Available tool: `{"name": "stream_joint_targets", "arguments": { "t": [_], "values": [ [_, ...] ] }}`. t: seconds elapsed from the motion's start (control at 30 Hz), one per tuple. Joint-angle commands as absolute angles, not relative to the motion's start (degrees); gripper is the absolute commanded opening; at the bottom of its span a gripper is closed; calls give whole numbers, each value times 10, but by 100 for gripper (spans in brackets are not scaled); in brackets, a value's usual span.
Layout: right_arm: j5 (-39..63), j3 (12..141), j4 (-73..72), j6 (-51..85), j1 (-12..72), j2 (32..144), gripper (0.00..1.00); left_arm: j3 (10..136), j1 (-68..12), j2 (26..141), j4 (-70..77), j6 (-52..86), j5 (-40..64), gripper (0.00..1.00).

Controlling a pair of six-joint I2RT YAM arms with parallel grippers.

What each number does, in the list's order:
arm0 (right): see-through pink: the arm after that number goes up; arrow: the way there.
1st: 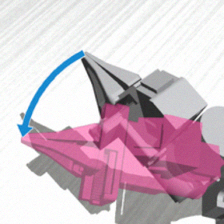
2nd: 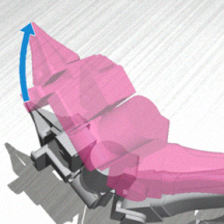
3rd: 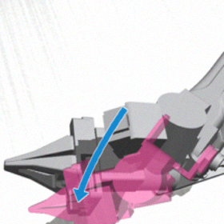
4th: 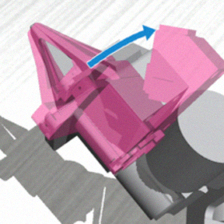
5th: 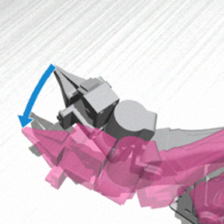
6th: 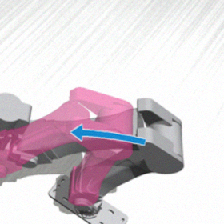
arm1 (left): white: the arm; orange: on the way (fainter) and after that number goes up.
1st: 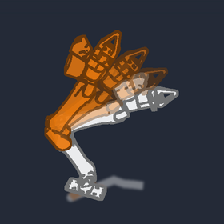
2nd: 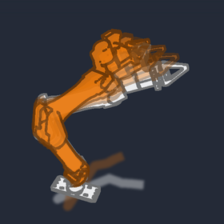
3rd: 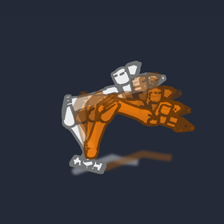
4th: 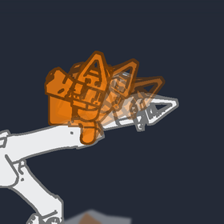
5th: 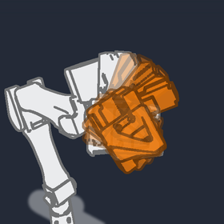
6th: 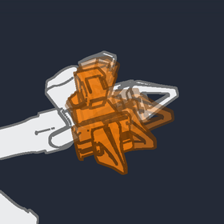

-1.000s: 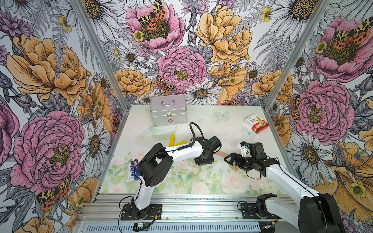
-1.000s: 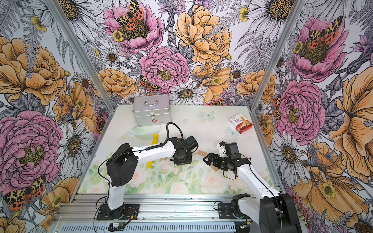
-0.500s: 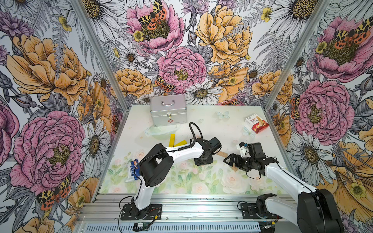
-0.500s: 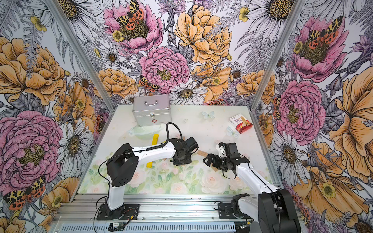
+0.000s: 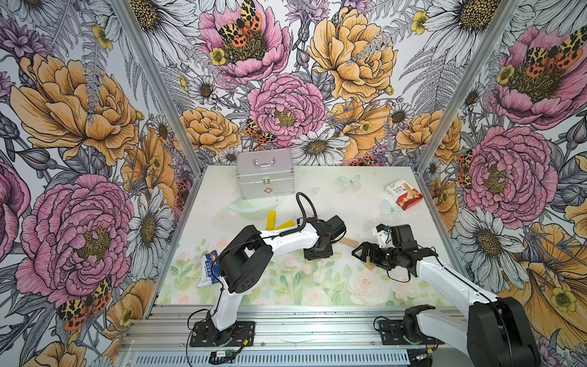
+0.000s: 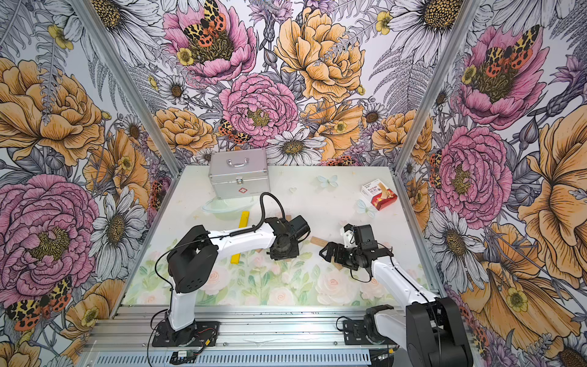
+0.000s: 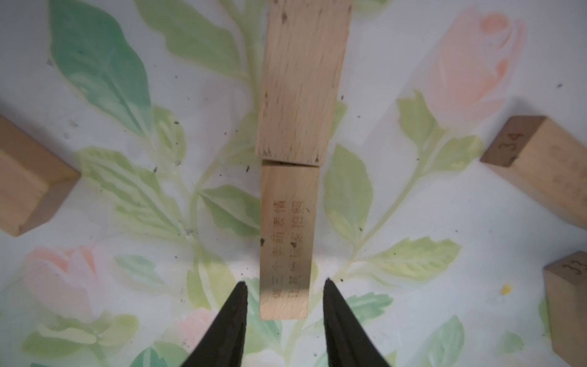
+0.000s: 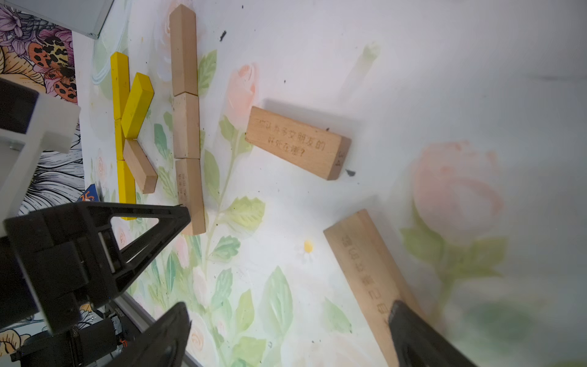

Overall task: Assemble the letter k with building blocks
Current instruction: Assemble the building block at the center of the board.

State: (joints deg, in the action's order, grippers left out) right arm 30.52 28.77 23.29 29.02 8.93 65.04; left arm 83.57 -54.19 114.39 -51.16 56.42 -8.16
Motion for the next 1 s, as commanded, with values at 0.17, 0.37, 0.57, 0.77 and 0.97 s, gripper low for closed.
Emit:
{"name": "stream_joint_targets", "arguments": {
  "t": [0.17,0.37,0.57,0.77,0.97],
  "values": [
    [306,290,222,293,85,637,99,837,-538,1159,-513,548,-91,41],
    [307,293,222,292,86,642,99,836,-534,1170,-513,546,-84,41],
    [305,296,222,292,86,647,99,842,-532,1179,-513,538,-77,33],
    [302,303,223,291,86,656,99,839,-530,1180,-513,533,-69,30],
    [302,310,222,291,85,661,99,839,-528,1181,-513,521,-66,30]
  ]
}}
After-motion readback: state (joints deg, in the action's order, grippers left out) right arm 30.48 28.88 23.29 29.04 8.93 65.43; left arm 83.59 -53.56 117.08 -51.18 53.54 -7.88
